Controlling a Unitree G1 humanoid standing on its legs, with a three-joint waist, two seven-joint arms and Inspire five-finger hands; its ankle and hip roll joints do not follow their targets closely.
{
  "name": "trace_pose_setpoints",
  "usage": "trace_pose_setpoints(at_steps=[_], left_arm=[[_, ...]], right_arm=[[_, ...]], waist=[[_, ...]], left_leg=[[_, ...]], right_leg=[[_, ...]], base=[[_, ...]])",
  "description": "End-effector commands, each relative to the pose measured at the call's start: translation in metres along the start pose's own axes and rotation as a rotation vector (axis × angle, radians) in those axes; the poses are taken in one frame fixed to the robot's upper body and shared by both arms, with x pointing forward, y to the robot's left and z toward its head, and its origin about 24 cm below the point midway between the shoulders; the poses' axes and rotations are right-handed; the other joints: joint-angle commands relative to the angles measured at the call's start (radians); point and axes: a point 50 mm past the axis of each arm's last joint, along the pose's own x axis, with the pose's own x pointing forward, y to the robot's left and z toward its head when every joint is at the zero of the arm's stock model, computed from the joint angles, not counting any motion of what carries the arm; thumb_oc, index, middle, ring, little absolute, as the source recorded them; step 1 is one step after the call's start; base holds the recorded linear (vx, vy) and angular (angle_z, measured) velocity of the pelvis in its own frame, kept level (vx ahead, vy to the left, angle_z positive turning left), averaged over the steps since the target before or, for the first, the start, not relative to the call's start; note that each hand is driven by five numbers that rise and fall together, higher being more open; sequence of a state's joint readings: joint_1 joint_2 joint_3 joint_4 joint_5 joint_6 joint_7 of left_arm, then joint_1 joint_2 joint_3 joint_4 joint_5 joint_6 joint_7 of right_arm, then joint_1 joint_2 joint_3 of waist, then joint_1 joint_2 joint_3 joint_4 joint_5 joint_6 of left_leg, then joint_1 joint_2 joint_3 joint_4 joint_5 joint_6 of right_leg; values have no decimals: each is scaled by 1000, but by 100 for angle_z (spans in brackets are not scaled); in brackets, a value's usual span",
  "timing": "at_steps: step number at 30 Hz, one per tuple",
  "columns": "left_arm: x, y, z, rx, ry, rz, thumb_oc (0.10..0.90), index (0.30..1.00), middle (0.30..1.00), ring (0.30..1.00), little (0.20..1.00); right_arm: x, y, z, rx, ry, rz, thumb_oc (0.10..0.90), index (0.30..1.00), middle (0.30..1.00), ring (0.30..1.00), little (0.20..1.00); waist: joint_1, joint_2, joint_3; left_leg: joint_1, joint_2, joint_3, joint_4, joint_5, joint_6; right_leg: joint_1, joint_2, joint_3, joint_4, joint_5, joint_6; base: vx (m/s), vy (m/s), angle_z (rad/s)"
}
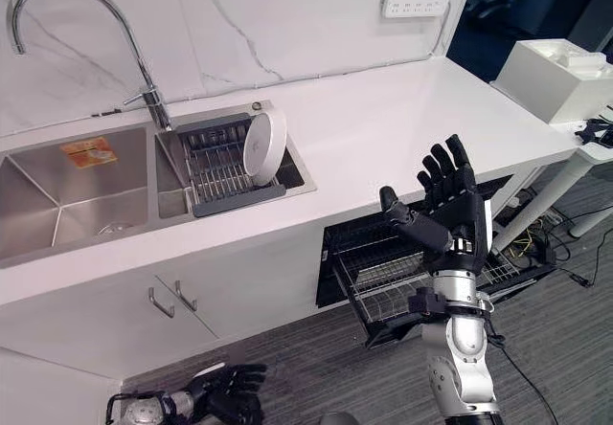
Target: Place the dishes in the dishwasher.
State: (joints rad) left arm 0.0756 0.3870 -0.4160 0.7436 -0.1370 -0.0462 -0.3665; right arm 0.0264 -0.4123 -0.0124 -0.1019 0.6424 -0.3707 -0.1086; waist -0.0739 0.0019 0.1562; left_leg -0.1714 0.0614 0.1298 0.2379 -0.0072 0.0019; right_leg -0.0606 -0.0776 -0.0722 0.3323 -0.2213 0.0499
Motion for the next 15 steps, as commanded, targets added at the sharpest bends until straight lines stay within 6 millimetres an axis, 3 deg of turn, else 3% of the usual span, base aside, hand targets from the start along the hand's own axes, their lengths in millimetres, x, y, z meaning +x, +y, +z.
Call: trace_pose_setpoints(at_steps=[1, 4, 6, 15], left_arm=[[8, 8, 15, -29, -93, 169, 800, 900, 900, 900, 900], [6, 8, -9, -127, -20, 248, 800, 900, 900, 900, 900], [1, 13, -25, -176, 33, 333, 800, 900, 900, 900, 900], [-18, 26, -49, -203, 89, 437, 800, 900, 900, 900, 900]], right_arm=[[33, 30, 32, 96, -121, 207, 800, 900, 900, 900, 900], [41, 32, 17, 181, -24, 175, 800, 900, 900, 900, 900], [55, 36, 11, 134, 4, 165, 800, 900, 900, 900, 900], [100, 39, 35, 23, -24, 127, 800, 900, 900, 900, 900]], waist=[[41, 8, -26], [66, 2, -30], [92, -6, -33], [157, -20, 1]], left_leg=[[11, 11, -67, 62, -143, -36], [19, 2, -81, 62, -147, -35], [26, -5, -95, 62, -149, -33], [35, -29, -139, 62, -153, -16]], right_leg=[[21, -5, -94, -32, 40, 52], [26, -13, -105, -32, 39, 53], [28, -21, -113, -32, 40, 55], [28, -40, -124, -32, 51, 59]], base=[[180, 0, -6], [178, -9, 5], [200, -9, 13], [133, 9, 6]])
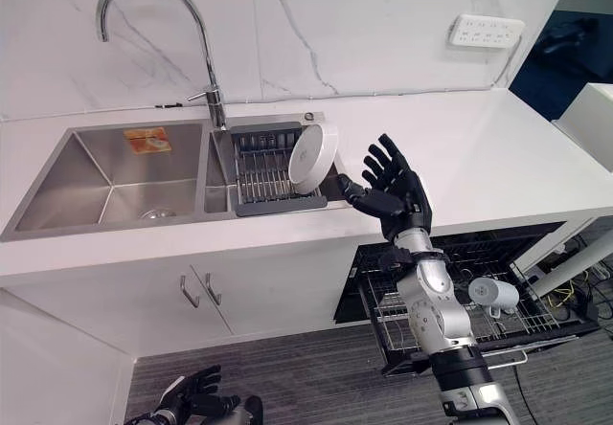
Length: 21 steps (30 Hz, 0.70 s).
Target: Place the dishes in the dishwasher.
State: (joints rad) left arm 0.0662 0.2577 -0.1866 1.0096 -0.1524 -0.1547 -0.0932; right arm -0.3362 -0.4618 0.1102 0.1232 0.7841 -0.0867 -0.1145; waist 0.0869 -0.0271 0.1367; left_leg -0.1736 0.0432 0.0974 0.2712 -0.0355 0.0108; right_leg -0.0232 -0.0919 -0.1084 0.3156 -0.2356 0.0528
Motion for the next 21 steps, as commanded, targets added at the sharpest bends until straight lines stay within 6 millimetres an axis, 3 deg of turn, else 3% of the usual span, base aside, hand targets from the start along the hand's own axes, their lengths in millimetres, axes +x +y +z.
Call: trace_pose_setpoints(at_steps=[1, 10, 13, 21], left_arm=[[-10, 27, -10, 81, 30, 62, 800, 900, 900, 900, 900], [-15, 40, -13, 96, 37, 79, 800, 900, 900, 900, 900], [-14, 47, -5, 137, 23, 86, 800, 900, 900, 900, 900], [-16, 54, -4, 163, 16, 77, 800, 900, 900, 900, 900]], right_arm=[[21, 4, 69, -82, -261, 11, 800, 900, 900, 900, 900], [40, -25, 106, -203, -319, -133, 800, 900, 900, 900, 900], [47, -31, 123, -277, -354, -167, 800, 900, 900, 900, 900], [61, -34, 137, -266, -352, -189, 800, 900, 900, 900, 900]], waist=[[0, 10, 25], [29, 20, 61], [38, 28, 78], [49, 45, 110]], left_leg=[[35, -12, -109, 29, -123, -24], [17, -21, -131, 29, -115, -18], [-4, -24, -143, 29, -106, -17], [-24, -39, -163, 29, -91, -19]], right_leg=[[-11, -27, -88, -16, 68, 56], [-24, -30, -93, -16, 82, 64], [-37, -30, -96, -16, 88, 67], [-38, -23, -86, -16, 81, 62]], base=[[57, 13, 10], [40, -6, 8], [-26, -24, 9], [0, -7, 4]])
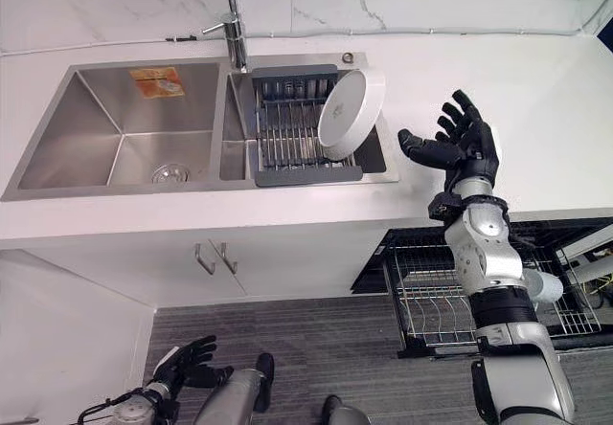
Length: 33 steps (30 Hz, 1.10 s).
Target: Place the dishes in the dishwasher.
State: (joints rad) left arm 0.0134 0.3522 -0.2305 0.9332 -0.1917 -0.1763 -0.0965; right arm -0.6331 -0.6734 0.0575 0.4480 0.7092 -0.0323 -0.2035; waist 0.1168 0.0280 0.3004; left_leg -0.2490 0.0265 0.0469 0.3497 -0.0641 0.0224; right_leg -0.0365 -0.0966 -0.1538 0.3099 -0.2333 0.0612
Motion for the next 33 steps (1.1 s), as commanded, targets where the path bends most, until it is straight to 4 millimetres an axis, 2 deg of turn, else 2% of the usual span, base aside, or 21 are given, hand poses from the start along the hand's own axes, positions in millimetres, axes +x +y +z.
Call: trace_pose_setpoints(at_steps=[1, 10, 14, 18, 23, 27, 29, 33], left_arm=[[-23, 25, -41, 98, 143, 29, 800, 900, 900, 900, 900], [-24, 27, -43, 33, 164, 13, 800, 900, 900, 900, 900], [-28, 27, -52, 69, 216, 9, 800, 900, 900, 900, 900], [-34, 30, -70, 90, 328, 42, 800, 900, 900, 900, 900], [-40, 34, -80, 81, 379, 65, 800, 900, 900, 900, 900], [-40, 33, -81, 104, 377, 56, 800, 900, 900, 900, 900], [-37, 31, -74, 262, 339, -16, 800, 900, 900, 900, 900], [-35, 28, -74, 201, 349, 1, 800, 900, 900, 900, 900]], right_arm=[[16, 7, 71, 35, -280, 34, 800, 900, 900, 900, 900], [23, 14, 81, 181, -295, 48, 800, 900, 900, 900, 900], [23, 16, 84, 214, -309, 52, 800, 900, 900, 900, 900], [21, 23, 87, 266, -334, 77, 800, 900, 900, 900, 900], [20, 31, 89, 257, -335, 81, 800, 900, 900, 900, 900], [21, 32, 88, 239, -315, 69, 800, 900, 900, 900, 900], [24, 28, 85, 214, -296, 47, 800, 900, 900, 900, 900], [28, 25, 78, 222, -257, 37, 800, 900, 900, 900, 900]], waist=[[20, -7, -48], [34, 0, -30], [41, -5, -35], [39, -6, -43], [38, -4, -47], [41, -6, -51], [43, -9, -52], [44, -9, -59]], left_leg=[[48, -24, -116, -50, -60, -31], [44, -34, -122, -50, -56, -26], [44, -36, -121, -50, -58, -23], [50, -34, -117, -50, -60, -24], [53, -34, -114, -50, -63, -22], [55, -35, -115, -50, -65, -22], [53, -35, -115, -50, -65, -21], [59, -35, -112, -50, -69, -23]], right_leg=[[-26, -19, -39, -10, 78, 52], [-23, -24, -40, -10, 81, 52], [-20, -29, -41, -10, 80, 56], [-16, -32, -44, -10, 79, 59], [-14, -36, -44, -10, 77, 59], [-12, -38, -45, -10, 77, 62], [-13, -38, -43, -10, 78, 64], [-8, -39, -46, -10, 76, 65]], base=[[-32, 23, 1], [-2, 22, 5], [-1, 16, 5], [8, 31, 4], [-5, 36, 2], [0, 0, 0], [0, 0, 0], [24, 27, -2]])
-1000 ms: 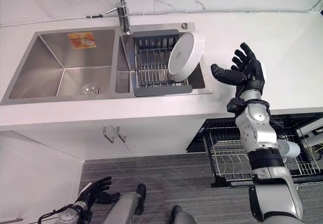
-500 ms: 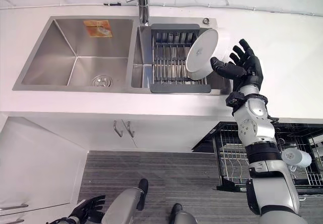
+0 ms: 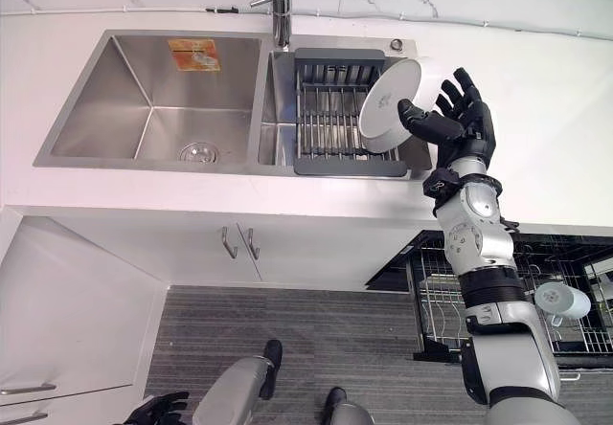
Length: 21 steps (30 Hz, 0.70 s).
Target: Place the dishes in the dishwasher.
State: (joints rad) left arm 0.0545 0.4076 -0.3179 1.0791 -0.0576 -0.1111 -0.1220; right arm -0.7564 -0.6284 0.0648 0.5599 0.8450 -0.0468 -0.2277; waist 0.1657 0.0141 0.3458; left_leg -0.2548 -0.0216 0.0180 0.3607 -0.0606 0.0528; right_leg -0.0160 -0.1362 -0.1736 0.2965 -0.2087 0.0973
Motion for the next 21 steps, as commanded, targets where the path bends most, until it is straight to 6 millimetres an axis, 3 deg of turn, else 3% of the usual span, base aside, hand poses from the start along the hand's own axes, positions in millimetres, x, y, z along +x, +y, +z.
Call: trace_pose_setpoints(at_steps=[1, 21], left_arm=[[-8, 11, -23, 1, 70, 41, 800, 900, 900, 900, 900], [-7, 15, -15, -29, 38, 70, 800, 900, 900, 900, 900]], right_arm=[[11, 24, 66, 37, -249, 94, 800, 900, 900, 900, 900], [20, 6, 54, 85, -180, -12, 800, 900, 900, 900, 900]], waist=[[-2, 2, -107], [13, 26, -74]], left_leg=[[66, 13, -84, -61, -73, -53], [51, 2, -108, -61, -60, -51]], right_leg=[[-26, 0, -28, 3, 52, 29], [-36, -7, -33, 3, 54, 19]], base=[[40, -7, 0], [7, -2, 1]])
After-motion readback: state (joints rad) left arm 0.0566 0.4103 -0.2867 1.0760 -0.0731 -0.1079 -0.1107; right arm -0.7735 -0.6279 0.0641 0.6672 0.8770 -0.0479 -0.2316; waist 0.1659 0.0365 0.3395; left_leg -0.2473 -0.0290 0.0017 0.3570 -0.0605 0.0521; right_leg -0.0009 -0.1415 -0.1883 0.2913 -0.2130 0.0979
